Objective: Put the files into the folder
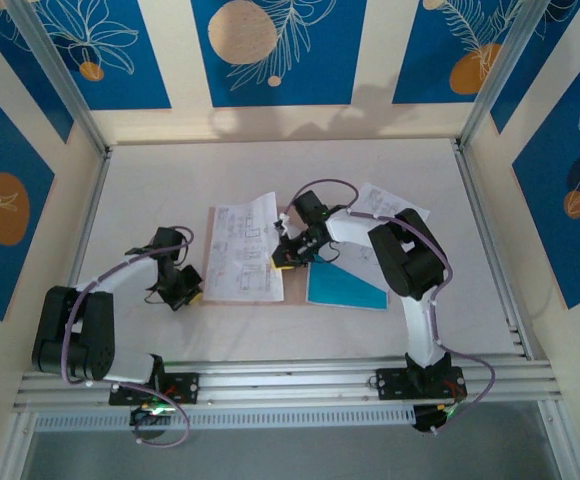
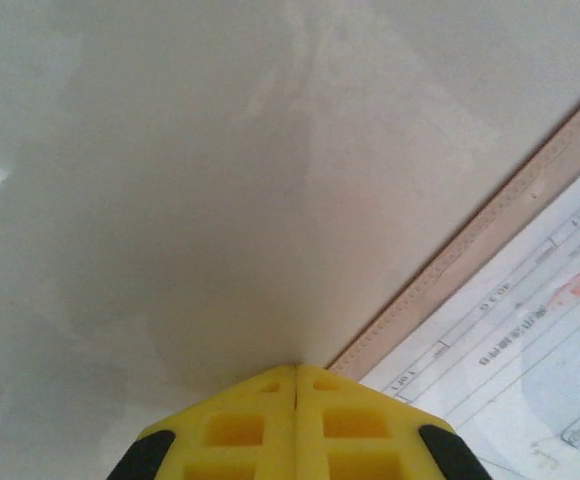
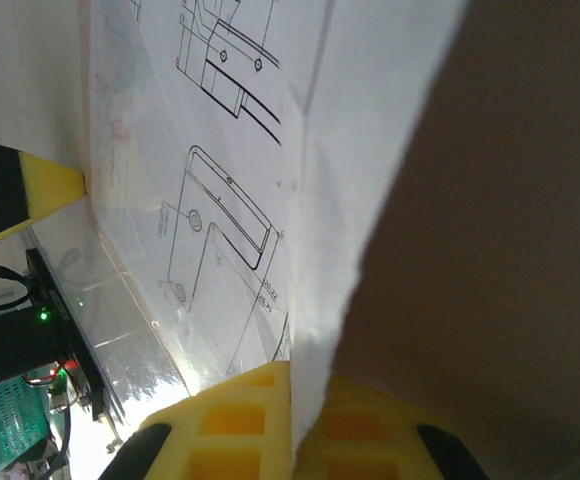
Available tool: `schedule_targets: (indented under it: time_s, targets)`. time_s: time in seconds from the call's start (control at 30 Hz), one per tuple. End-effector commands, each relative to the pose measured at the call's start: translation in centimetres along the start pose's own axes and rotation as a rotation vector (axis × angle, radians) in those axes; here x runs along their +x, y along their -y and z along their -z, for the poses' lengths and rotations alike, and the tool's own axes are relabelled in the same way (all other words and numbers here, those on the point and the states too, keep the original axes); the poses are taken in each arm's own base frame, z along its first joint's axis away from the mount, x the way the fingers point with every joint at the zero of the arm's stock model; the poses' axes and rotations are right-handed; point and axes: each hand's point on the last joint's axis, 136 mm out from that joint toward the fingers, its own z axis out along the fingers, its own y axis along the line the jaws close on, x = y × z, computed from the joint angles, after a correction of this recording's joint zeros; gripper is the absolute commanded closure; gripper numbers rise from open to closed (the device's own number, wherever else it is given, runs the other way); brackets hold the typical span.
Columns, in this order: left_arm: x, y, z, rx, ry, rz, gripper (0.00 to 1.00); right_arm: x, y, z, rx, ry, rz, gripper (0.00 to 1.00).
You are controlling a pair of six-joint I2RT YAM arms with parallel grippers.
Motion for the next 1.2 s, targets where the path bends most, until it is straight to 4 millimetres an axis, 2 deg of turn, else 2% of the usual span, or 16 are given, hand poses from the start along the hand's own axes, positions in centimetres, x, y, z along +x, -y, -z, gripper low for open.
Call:
schedule_targets:
  time_s: [0.0, 0.37, 0.63, 0.97, 1.17]
  targets:
    - [0.6, -0.1, -0.2, 0.005, -0.023, -0.002, 1.0, 0.0, -1.1, -0.3, -0.033, -0.02, -0.001, 1.0]
    - [0.4, 0.1, -0.3, 0.001, -0.021, -0.013, 1.0, 1.3, -1.5, -0.9, -0.059, -0.088, 0.033, 1.0]
    - [0.2, 0.3, -0.3, 0.005, -0.02, -0.017, 1.0, 1.7, -1.1, 0.4, -0.059, -0.11, 0.052, 1.0]
    - [0.2, 1.3, -0.4, 0.032, -0.026, -0.031, 1.0, 1.8, -1.5, -1.2, -0.044, -0.138, 0.038, 1.0]
    - [0.0, 2.3, -0.7, 0.058, -0.025, -0.041, 1.0, 1.6, -1.2, -1.1, -0.022, -0.157, 0.027, 1.0]
